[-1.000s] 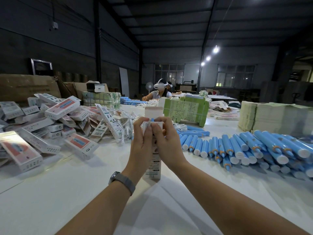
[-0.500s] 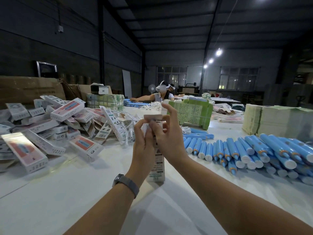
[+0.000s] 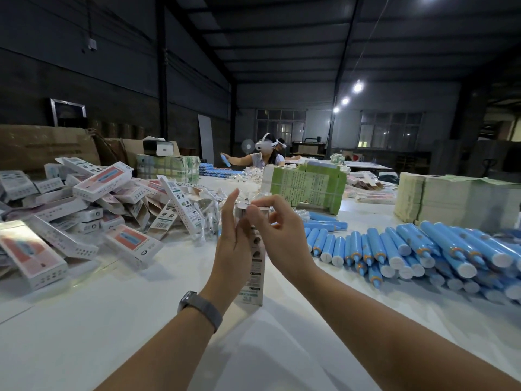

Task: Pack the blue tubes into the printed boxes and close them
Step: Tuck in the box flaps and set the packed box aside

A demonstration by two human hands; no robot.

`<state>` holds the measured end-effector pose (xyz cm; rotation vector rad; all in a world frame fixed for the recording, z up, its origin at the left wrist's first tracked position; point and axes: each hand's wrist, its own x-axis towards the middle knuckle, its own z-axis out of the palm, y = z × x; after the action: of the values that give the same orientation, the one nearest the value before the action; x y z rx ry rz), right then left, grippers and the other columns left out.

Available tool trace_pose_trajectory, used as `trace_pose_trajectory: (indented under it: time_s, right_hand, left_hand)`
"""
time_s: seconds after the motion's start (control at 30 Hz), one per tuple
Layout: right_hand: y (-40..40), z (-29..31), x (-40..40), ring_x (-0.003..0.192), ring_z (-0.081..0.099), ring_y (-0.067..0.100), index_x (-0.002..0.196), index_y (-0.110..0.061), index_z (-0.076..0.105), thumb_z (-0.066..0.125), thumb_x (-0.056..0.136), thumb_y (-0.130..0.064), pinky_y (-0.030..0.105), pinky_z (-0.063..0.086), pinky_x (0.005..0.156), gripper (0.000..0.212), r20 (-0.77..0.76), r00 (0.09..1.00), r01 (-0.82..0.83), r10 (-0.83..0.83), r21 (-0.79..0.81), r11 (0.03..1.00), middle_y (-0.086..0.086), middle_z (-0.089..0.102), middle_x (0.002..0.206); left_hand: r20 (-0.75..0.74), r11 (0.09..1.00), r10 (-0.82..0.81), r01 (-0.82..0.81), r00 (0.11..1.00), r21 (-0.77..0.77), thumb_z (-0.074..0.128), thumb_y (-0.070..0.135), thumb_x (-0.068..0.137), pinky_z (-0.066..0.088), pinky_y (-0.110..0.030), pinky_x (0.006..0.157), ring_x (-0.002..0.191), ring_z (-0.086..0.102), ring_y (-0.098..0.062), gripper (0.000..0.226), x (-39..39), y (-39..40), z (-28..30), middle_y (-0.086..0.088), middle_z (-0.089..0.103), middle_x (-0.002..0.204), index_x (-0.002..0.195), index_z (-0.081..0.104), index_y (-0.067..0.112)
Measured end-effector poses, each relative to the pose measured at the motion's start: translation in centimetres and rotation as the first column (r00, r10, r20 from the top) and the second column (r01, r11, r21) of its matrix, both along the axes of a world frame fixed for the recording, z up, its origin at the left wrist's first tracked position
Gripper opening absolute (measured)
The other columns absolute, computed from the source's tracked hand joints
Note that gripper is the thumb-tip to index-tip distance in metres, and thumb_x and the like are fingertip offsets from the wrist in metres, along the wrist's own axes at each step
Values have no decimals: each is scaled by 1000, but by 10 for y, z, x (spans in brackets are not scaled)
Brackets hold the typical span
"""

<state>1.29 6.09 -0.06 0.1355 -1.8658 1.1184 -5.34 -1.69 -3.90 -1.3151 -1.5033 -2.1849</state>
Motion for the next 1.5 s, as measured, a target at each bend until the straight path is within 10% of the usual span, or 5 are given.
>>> trace_pose_trajectory:
  time_s: [0.27, 0.57, 0.73, 0.97, 1.5]
  right_hand:
    - [1, 8, -4, 89, 61, 8, 86, -14, 65, 68, 90, -15, 45, 54, 81, 5, -25, 999, 31, -29, 58, 998, -9, 66, 90]
    - [6, 10, -5, 99, 67, 13, 95, -20, 73, 63, 91, -7, 46, 56, 88, 17, -17, 994, -106, 107, 65, 992, -2, 72, 100]
    - [7, 8, -8, 97, 65, 15, 96, -15, 74, 66, 89, -8, 49, 54, 88, 12, -36, 992, -123, 125, 45, 991, -1, 70, 98]
    - [7, 10, -5, 97, 65, 11, 97, -12, 76, 70, 88, -6, 37, 54, 90, 12, -21, 991, -127, 129, 64, 990, 1, 69, 100]
    - [-5, 19, -3, 86, 60, 4, 87, -22, 66, 62, 94, -9, 20, 48, 80, 16, 26, 1000, -4, 0, 147, 989, -9, 64, 91]
  left_hand:
    - [14, 999, 26, -26, 1000, 23, 37, 43, 100, 54, -29, 68, 88, 69, -15, 22, 4, 0, 2, -3, 68, 107, 115, 48, 53]
    - [-38, 993, 116, -117, 992, -31, 35, 34, 104, 57, -57, 77, 89, 69, -20, 22, 9, -2, 3, 16, 69, 101, 125, 40, 38]
    - [-127, 966, 241, -250, 962, -64, 34, 26, 99, 58, -30, 73, 91, 67, -3, 35, 11, -1, 0, 31, 63, 107, 126, 36, 48]
    - [-146, 958, 269, -281, 952, -65, 34, 19, 97, 57, -41, 88, 110, 64, -11, 45, 11, -3, -2, 20, 59, 122, 140, 32, 34]
    - [-170, 961, 259, -272, 951, -58, 35, 14, 98, 57, -56, 69, 88, 68, -14, 48, 11, -2, -4, 19, 63, 104, 145, 30, 24]
